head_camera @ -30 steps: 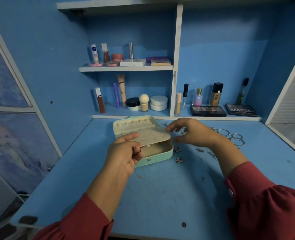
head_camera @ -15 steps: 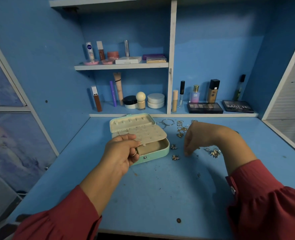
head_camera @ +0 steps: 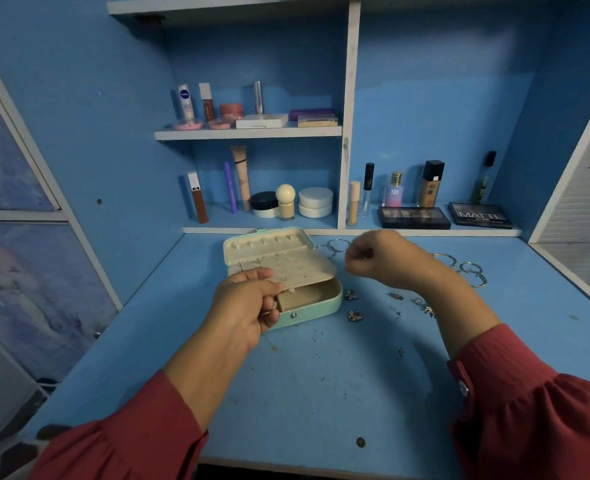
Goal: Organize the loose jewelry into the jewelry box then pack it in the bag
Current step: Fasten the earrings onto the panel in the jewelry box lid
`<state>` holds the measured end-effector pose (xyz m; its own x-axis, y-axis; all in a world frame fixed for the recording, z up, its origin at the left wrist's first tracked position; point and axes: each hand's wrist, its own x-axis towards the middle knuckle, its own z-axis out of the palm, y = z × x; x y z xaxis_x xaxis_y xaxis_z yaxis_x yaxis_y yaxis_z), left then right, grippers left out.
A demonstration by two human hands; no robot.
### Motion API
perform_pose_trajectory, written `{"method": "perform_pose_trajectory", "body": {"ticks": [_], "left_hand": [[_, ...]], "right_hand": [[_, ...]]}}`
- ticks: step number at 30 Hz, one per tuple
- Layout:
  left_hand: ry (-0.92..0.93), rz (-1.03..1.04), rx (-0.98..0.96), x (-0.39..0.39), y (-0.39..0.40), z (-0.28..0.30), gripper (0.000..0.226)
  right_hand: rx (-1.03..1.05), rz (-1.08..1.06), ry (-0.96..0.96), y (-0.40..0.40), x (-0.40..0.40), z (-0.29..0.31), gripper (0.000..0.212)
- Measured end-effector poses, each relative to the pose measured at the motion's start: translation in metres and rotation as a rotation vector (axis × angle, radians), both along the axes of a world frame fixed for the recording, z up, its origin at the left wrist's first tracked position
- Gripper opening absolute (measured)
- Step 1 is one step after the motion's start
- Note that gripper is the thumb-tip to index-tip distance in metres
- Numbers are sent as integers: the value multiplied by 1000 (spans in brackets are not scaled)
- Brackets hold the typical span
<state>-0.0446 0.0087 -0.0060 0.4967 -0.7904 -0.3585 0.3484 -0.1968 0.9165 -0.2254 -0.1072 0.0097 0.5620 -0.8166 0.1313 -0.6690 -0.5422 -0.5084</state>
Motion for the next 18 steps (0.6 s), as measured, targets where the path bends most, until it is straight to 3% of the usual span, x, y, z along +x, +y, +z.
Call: {"method": "perform_pose_trajectory", "body": {"ticks": [2, 4, 11, 18], "left_hand": [[1, 1, -5, 0, -1, -1, 23], [1, 3, -11, 0, -2, -1, 24], [-1, 8, -27, -1, -1, -3, 25], [-3, 11, -29, -1, -2, -2, 25]], "right_hand": [[-17, 65, -190, 10, 15, -1, 7], [-24, 150, -236, 21, 31, -3, 9], [-180, 258, -73, 27, 59, -10, 9], [-183, 251, -62, 28, 62, -11, 13]]}}
